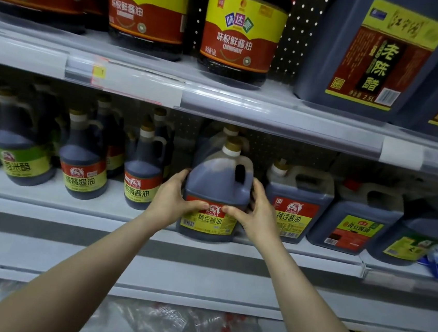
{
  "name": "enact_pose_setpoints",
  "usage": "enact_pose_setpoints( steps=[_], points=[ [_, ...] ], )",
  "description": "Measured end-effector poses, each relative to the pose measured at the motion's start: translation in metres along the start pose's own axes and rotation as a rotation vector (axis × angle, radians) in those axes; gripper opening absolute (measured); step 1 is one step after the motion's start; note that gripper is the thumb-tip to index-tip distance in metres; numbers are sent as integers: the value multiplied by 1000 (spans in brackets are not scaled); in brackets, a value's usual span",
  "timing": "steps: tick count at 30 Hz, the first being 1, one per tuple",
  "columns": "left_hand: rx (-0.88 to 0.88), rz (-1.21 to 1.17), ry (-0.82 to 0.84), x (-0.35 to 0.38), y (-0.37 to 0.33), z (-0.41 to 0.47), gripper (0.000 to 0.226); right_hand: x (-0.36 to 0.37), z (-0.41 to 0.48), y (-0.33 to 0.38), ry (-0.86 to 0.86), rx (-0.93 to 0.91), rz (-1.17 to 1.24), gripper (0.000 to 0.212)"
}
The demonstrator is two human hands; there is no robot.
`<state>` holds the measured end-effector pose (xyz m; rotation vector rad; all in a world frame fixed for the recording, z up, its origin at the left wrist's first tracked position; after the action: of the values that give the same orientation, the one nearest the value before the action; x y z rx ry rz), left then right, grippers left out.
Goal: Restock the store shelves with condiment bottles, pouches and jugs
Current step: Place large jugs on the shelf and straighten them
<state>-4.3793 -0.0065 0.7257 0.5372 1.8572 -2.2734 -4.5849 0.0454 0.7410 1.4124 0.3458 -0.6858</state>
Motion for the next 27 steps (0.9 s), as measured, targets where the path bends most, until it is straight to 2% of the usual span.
enact_pose_setpoints(
  steps=[5, 11, 16, 22, 27],
  points=[
    [62, 44, -10, 1, -7, -6, 92, 4, -12, 6, -54, -38, -61, 89],
    [276, 253, -119, 8, -26, -37, 105, 3, -33, 13, -236, -92, -231, 98],
    [242, 346, -130, 17, -11, -48, 123, 25, -43, 1, -198, -60, -342, 113],
    [206, 368, -155, 15, -5, -38, 124, 30, -32, -4, -162, -79, -355, 98],
    [215, 367, -146, 16, -5, -31, 119, 30, -24, -3, -162, -90, -342, 95]
  ],
)
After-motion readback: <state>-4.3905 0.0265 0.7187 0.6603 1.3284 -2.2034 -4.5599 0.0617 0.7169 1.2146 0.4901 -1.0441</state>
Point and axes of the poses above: each hand's wrist, its own z-axis towards the middle knuckle, its own x-axis out of the palm, y = z × x, the point moved 10 cm from there along z, towards the middle knuckle, and after that the axes turned 7 degrees about -z, right-handed, at the moved point
